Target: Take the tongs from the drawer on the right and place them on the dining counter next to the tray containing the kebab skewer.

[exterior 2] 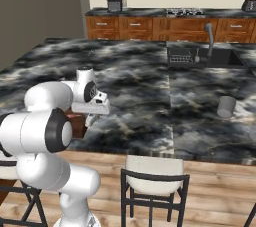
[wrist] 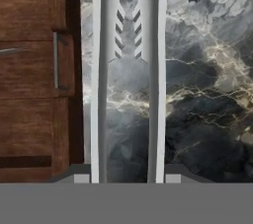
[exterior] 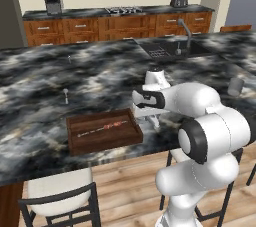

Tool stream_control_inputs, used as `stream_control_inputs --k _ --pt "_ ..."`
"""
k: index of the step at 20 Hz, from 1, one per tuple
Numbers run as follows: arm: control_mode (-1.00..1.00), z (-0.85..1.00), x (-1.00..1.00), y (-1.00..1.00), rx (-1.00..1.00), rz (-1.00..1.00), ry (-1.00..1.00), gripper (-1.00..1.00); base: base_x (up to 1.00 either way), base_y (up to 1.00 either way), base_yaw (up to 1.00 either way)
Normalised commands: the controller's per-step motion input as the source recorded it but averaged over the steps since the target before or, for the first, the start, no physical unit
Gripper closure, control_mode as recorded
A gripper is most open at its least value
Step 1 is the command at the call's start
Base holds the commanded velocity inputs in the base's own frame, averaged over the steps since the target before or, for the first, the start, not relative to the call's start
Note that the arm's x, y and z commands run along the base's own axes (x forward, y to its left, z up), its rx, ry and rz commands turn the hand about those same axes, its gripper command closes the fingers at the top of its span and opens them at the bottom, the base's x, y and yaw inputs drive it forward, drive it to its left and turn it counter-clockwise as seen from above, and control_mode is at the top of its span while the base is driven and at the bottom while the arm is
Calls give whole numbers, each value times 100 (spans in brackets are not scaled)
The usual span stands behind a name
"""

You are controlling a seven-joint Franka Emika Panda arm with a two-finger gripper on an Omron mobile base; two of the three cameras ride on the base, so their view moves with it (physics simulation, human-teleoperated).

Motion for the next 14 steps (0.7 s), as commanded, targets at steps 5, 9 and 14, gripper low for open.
stream_control_inputs --k 5,9,14 --pt "-100 -22 -1 0 0 -3 1 100 0 0 0" --pt "-100 -21 -8 0 0 -4 1 100 0 0 0" --pt "-100 -26 -2 0 0 -4 0 100 0 0 0"
